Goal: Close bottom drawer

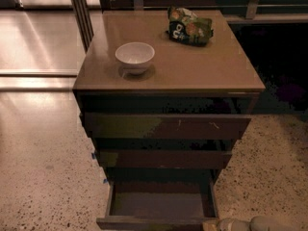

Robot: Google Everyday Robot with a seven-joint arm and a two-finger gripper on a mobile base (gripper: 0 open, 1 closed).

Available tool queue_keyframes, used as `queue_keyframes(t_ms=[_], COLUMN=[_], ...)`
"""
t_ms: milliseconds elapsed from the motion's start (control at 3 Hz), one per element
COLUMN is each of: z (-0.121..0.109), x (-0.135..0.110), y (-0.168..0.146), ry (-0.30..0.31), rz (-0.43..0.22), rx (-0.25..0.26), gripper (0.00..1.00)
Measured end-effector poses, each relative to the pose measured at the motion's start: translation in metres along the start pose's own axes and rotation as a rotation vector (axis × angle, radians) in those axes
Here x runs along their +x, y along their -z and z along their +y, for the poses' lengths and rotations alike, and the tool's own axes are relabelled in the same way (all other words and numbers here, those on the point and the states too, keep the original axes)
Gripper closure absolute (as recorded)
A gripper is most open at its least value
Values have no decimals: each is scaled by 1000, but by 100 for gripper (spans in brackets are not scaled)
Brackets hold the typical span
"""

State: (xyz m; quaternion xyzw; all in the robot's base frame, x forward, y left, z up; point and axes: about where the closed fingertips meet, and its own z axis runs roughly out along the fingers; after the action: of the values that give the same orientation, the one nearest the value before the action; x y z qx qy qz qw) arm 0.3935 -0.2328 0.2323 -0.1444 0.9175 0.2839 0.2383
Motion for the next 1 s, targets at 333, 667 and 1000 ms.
queue_keyframes(t_ms=[333,667,1000], z=[-11,-21,-26], x=[13,20,14], y=[-11,-19,-23], ry=[-35,-51,-43], rz=[26,45,45], rx=[11,28,38], gripper=[100,100,100])
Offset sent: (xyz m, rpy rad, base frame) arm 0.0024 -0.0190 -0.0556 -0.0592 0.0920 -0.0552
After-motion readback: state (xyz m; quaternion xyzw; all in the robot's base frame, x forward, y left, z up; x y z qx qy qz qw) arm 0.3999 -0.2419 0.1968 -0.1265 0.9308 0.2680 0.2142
